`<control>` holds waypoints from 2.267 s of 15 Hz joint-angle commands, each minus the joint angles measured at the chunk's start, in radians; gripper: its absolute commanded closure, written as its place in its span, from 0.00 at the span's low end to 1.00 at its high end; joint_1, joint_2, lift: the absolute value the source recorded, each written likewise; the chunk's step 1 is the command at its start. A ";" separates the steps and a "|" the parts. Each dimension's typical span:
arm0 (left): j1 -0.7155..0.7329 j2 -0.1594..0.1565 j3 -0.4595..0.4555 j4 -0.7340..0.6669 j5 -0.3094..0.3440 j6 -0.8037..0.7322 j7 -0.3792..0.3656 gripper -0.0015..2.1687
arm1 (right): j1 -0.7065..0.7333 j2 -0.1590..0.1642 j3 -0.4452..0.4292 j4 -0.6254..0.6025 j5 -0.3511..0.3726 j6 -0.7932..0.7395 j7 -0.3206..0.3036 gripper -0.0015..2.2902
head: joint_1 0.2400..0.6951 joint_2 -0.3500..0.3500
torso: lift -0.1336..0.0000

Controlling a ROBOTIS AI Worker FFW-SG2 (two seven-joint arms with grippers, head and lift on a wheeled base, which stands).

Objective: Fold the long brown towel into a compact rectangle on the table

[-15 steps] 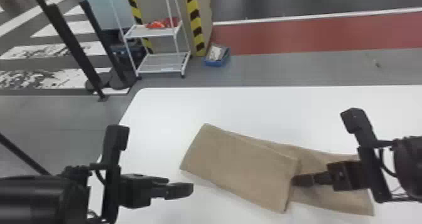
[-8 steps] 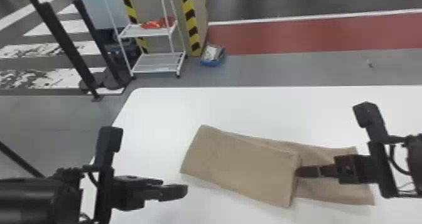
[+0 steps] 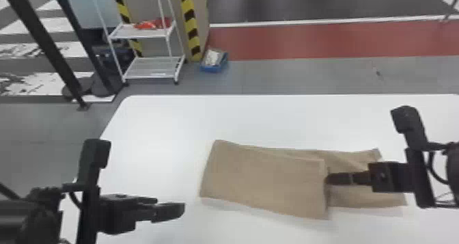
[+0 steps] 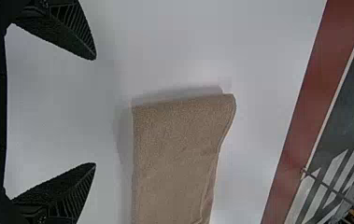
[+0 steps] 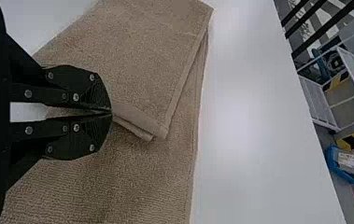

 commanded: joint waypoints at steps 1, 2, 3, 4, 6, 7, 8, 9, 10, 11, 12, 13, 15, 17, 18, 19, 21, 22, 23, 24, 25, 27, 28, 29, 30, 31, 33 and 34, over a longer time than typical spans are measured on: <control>0.000 0.000 -0.001 -0.001 0.000 0.004 0.000 0.03 | -0.003 -0.001 -0.024 -0.005 -0.002 0.002 -0.001 0.45 | 1.00 0.65 | 0.07; 0.000 0.000 -0.003 -0.001 0.000 0.004 0.000 0.03 | -0.006 0.001 -0.021 -0.005 0.004 0.002 -0.005 0.45 | 1.00 0.64 | 0.07; 0.003 0.000 -0.003 -0.001 0.000 0.004 0.000 0.03 | -0.006 0.001 -0.008 0.000 0.010 0.002 -0.009 0.45 | 1.00 0.63 | 0.07; 0.003 0.000 -0.003 0.001 0.000 0.004 0.000 0.03 | -0.003 0.001 0.002 0.017 0.014 0.002 -0.014 0.45 | 1.00 0.63 | 0.07; 0.005 0.000 -0.003 0.001 0.000 0.004 0.000 0.03 | 0.003 0.007 0.023 0.051 0.030 0.002 -0.021 0.45 | 1.00 0.63 | 0.07; 0.005 0.000 -0.003 0.002 0.000 0.004 0.002 0.03 | 0.003 0.009 0.026 0.057 0.030 0.002 -0.029 0.44 | 1.00 0.63 | 0.07; 0.005 0.000 -0.003 0.002 0.000 0.004 0.002 0.03 | 0.005 0.010 0.026 0.060 0.030 0.002 -0.031 0.40 | 1.00 0.64 | 0.07; 0.005 0.000 -0.003 0.002 0.000 0.004 0.003 0.03 | 0.006 0.012 0.026 0.060 0.030 0.002 -0.034 0.34 | 1.00 0.64 | 0.07; 0.005 0.000 -0.003 0.004 0.000 0.004 0.003 0.03 | 0.008 0.012 0.026 0.060 0.030 0.002 -0.037 0.31 | 1.00 0.64 | 0.07; 0.005 0.000 -0.003 0.004 0.000 0.004 0.003 0.03 | 0.012 0.012 0.028 0.060 0.028 0.002 -0.043 0.26 | 1.00 0.64 | 0.07; 0.005 0.000 -0.003 0.002 0.000 0.004 0.003 0.03 | 0.015 0.012 0.028 0.058 0.028 0.002 -0.043 0.25 | 1.00 0.64 | 0.07; 0.005 0.000 -0.004 0.002 0.000 0.004 0.005 0.03 | 0.017 0.012 0.023 0.054 0.027 0.002 -0.043 0.24 | 1.00 0.64 | 0.07; 0.005 0.000 -0.003 0.002 0.000 0.004 0.005 0.03 | 0.020 0.013 0.011 0.040 0.010 0.002 -0.043 0.24 | 1.00 0.64 | 0.07; 0.005 0.000 0.001 0.001 0.000 0.004 0.005 0.03 | 0.023 0.013 0.002 0.015 -0.005 0.002 -0.041 0.24 | 1.00 0.64 | 0.07; 0.005 0.000 0.002 0.001 0.000 0.004 0.005 0.03 | 0.026 0.013 -0.001 0.002 -0.016 0.002 -0.041 0.24 | 1.00 0.64 | 0.07; 0.005 0.000 0.002 0.001 0.000 0.004 0.003 0.03 | 0.029 0.015 -0.004 -0.015 -0.019 0.002 -0.041 0.24 | 1.00 0.65 | 0.07; 0.005 0.000 0.002 0.001 0.000 0.004 0.005 0.03 | 0.025 0.024 -0.003 -0.021 -0.019 0.002 -0.043 0.24 | 1.00 0.65 | 0.07; 0.003 0.000 0.001 0.001 0.000 0.004 0.005 0.03 | 0.017 0.025 0.011 -0.021 -0.015 0.002 -0.043 0.24 | 1.00 0.66 | 0.07; 0.003 0.000 0.001 0.002 0.000 0.004 0.005 0.03 | 0.009 0.029 0.026 -0.018 -0.009 0.002 -0.043 0.24 | 1.00 0.67 | 0.07; 0.003 0.000 0.001 0.002 0.000 0.004 0.003 0.03 | -0.001 0.035 0.035 -0.008 -0.004 0.002 -0.043 0.24 | 1.00 0.67 | 0.07; 0.003 0.000 0.002 0.002 0.000 0.004 0.003 0.03 | -0.006 0.035 0.048 0.006 -0.001 0.002 -0.046 0.24 | 1.00 0.68 | 0.07; 0.005 0.000 0.004 0.004 0.000 0.004 0.002 0.03 | -0.020 0.041 0.069 0.025 0.010 0.002 -0.051 0.24 | 1.00 0.69 | 0.07; 0.006 0.000 0.005 0.004 0.000 0.004 0.002 0.03 | -0.021 0.042 0.071 0.025 0.011 0.002 -0.051 0.24 | 1.00 0.70 | 0.07; 0.008 0.000 0.007 0.004 0.000 0.004 0.002 0.03 | -0.021 0.042 0.065 0.025 0.008 0.002 -0.049 0.24 | 1.00 0.71 | 0.07; 0.009 0.000 0.008 0.004 0.000 0.004 0.000 0.03 | -0.018 0.042 0.058 0.025 0.005 0.002 -0.049 0.24 | 1.00 0.71 | 0.07; 0.009 0.000 0.010 0.005 0.000 0.004 0.000 0.03 | -0.015 0.041 0.057 0.023 0.005 0.002 -0.047 0.24 | 1.00 0.72 | 0.07; 0.009 0.000 0.011 0.007 0.000 0.004 0.000 0.03 | -0.006 0.036 0.055 0.014 0.002 0.002 -0.043 0.24 | 1.00 0.72 | 0.07; 0.009 0.000 0.011 0.008 0.002 0.004 0.000 0.03 | -0.006 0.035 0.054 0.009 0.002 0.002 -0.041 0.24 | 1.00 0.72 | 0.07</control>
